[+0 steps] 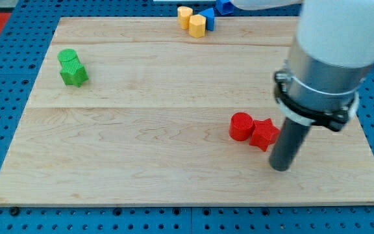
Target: Push the red blocks towards the center of the board
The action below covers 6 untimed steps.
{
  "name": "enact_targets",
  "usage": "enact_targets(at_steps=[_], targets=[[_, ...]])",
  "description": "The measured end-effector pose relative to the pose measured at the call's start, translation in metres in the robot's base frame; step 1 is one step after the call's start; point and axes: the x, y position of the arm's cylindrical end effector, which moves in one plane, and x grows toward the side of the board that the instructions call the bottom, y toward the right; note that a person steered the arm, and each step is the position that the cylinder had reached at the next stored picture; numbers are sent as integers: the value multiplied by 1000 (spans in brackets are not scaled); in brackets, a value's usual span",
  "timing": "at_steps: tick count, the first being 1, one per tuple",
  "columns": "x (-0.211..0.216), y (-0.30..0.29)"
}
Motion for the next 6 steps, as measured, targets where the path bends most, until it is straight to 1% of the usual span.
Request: enact_targets(at_steps=[1,2,3,4,5,6], targets=[[-37,20],[-53,-20],[-56,-73],[-76,-108],[-109,-123],[-135,-152]])
